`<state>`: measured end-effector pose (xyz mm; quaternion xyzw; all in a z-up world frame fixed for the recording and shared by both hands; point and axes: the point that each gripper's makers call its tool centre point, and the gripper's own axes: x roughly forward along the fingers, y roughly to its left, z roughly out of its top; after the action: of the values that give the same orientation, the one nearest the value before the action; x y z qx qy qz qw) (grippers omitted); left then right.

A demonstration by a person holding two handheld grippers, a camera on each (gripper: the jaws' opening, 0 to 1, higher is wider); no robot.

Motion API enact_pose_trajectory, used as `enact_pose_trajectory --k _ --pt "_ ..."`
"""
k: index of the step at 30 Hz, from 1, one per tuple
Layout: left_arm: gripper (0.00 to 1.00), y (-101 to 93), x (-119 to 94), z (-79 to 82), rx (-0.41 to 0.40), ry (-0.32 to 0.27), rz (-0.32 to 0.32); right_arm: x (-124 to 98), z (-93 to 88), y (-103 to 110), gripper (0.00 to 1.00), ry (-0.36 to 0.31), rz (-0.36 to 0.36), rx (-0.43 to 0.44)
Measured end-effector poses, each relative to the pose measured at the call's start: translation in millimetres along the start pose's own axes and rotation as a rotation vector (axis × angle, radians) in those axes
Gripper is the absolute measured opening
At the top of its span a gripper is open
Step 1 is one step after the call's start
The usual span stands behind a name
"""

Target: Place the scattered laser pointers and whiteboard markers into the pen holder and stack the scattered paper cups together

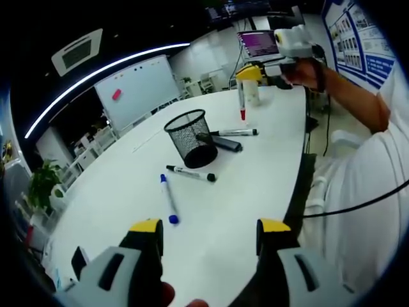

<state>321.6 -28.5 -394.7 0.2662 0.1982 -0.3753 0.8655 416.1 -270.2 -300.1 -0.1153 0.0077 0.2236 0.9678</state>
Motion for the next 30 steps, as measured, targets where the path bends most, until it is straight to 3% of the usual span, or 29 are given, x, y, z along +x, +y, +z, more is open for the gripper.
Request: enact_pose_trajectory --k 30 --pt "0.59 -2.1 1 0.7 0.0 -0.002 -0.005 13 26.4 5 0.1 -0.041 0.017 0.011"
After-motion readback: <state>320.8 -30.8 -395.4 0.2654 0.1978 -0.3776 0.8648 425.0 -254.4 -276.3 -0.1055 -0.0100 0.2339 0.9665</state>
